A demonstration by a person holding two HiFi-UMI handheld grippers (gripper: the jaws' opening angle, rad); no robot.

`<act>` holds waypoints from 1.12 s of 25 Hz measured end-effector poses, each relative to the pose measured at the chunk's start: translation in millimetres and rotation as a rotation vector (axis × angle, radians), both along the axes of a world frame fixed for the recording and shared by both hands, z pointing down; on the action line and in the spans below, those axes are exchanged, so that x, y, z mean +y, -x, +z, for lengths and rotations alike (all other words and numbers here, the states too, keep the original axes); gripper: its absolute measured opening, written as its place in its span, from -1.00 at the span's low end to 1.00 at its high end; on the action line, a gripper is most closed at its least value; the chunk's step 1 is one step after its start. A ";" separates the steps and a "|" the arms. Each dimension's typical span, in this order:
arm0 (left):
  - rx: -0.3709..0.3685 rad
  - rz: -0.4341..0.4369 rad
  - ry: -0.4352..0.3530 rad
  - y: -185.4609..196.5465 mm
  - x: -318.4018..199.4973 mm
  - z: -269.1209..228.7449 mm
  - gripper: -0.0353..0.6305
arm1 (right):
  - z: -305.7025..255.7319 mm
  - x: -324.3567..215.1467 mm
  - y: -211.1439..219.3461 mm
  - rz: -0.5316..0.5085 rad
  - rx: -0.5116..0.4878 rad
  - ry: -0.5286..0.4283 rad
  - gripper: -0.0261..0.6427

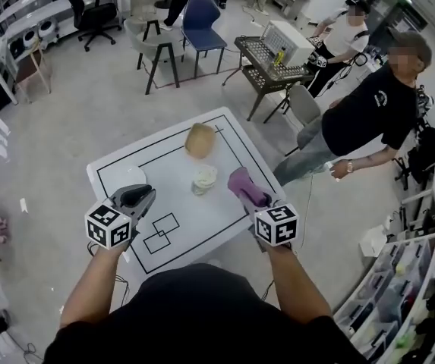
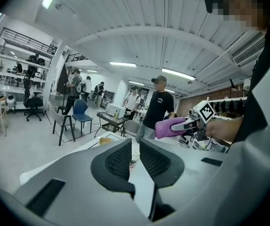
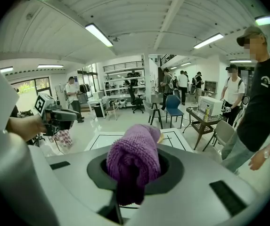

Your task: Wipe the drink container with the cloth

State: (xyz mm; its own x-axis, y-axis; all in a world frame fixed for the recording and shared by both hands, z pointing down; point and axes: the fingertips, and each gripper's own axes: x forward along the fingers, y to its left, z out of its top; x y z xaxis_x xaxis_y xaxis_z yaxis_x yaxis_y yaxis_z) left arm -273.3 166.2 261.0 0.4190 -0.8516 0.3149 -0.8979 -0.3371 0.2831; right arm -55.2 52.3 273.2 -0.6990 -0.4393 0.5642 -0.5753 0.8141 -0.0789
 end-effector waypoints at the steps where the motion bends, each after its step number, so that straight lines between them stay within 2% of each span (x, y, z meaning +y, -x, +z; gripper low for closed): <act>1: 0.002 0.005 0.002 -0.8 -2.6 3.3 -0.69 | 1.4 -1.2 1.4 -0.003 0.003 0.000 -0.66; 6: 0.011 0.025 0.023 -8.8 -20.0 19.2 -0.69 | 10.0 -11.9 7.5 -0.023 0.007 0.012 -0.66; 12: -0.031 0.052 0.033 -29.4 -49.1 36.7 -0.61 | 34.8 -36.7 15.8 -0.084 0.004 0.058 -0.66; 17: -0.119 0.086 0.058 -51.0 -74.7 60.1 -0.39 | 43.5 -52.2 37.5 -0.193 -0.019 0.107 -0.66; 20: -0.193 0.107 0.077 -61.8 -94.2 83.7 -0.15 | 54.1 -59.1 54.3 -0.267 -0.029 0.147 -0.66; 28: -0.312 0.137 0.154 -84.2 -136.1 142.6 0.19 | 61.8 -60.9 91.5 -0.484 -0.079 0.245 -0.66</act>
State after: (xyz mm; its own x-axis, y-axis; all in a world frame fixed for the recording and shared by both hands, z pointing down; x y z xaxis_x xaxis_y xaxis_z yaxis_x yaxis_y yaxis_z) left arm -189.0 30.2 403.6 0.3896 -0.7268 0.5656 -0.8983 -0.4353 0.0594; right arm -146.8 -8.6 335.0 -0.8334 0.0801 0.5468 -0.1246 0.9367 -0.3271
